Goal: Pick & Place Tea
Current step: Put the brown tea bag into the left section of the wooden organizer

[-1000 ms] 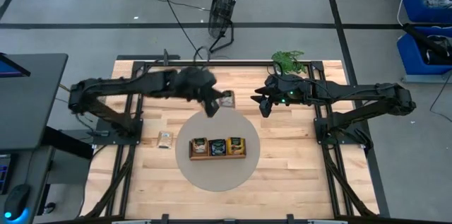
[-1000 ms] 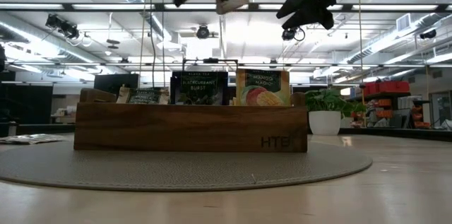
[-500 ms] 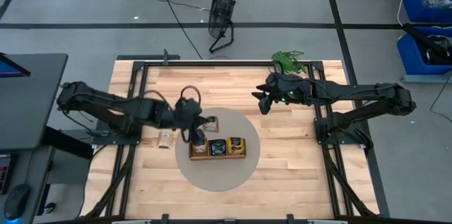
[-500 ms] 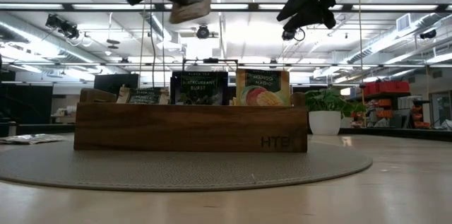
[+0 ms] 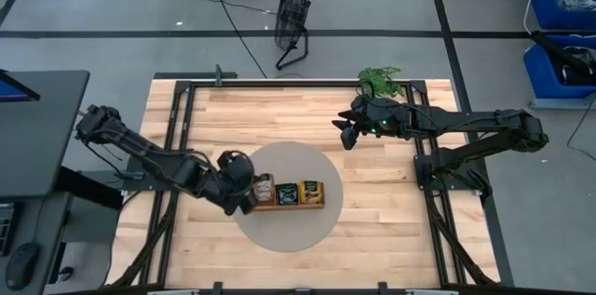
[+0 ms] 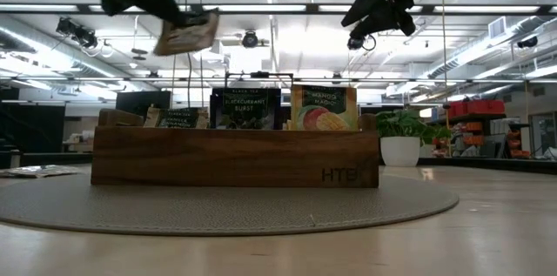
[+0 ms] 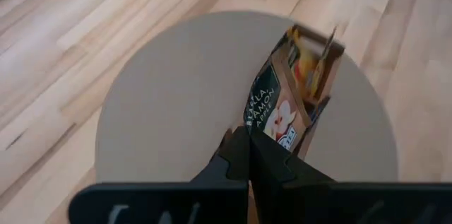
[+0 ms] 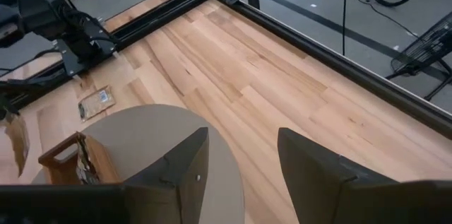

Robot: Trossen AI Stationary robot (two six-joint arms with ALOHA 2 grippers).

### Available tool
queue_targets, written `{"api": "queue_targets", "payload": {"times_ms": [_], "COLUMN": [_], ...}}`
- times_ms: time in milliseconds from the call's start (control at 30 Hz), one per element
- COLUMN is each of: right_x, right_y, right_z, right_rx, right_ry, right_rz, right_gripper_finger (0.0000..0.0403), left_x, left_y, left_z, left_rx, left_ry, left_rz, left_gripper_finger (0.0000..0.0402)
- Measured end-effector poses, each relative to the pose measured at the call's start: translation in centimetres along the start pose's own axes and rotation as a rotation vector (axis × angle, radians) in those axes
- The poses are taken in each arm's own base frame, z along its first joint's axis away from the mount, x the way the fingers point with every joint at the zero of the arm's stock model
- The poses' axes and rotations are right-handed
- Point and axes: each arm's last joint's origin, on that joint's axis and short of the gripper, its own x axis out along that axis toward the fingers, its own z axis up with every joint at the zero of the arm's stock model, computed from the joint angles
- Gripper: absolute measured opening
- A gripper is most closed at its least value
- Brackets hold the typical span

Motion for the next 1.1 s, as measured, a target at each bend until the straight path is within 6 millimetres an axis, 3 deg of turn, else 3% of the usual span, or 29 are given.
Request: {"api": "queue_targets", "payload": {"times_ms": [400,800,1100], "right_x": [0.0,0.0,0.0], "right_y": [0.0,-0.1,-0.2], "right_z": [0.0,-0.1,-0.2], "right_rx": [0.009,0.024,0.019], "right_ry": [0.000,0.004,0.006], "right_rz": [-0.008,-0.010,-0.041], "right_gripper_finger": [0.0178,0.0178,0.0178], "left_x": [1.7,2.6,4.7], "left_y": [1.5,1.2,0.8], "left_z": [-4.0,-4.6,-5.3], "left_rx": [-0.047,-0.053,-0.038], "left_ry": [0.066,0.042,0.097], "left_rz": [0.068,0.028,0.055], "left_gripper_finger": [0.0002,0.0002,0.0002]}}
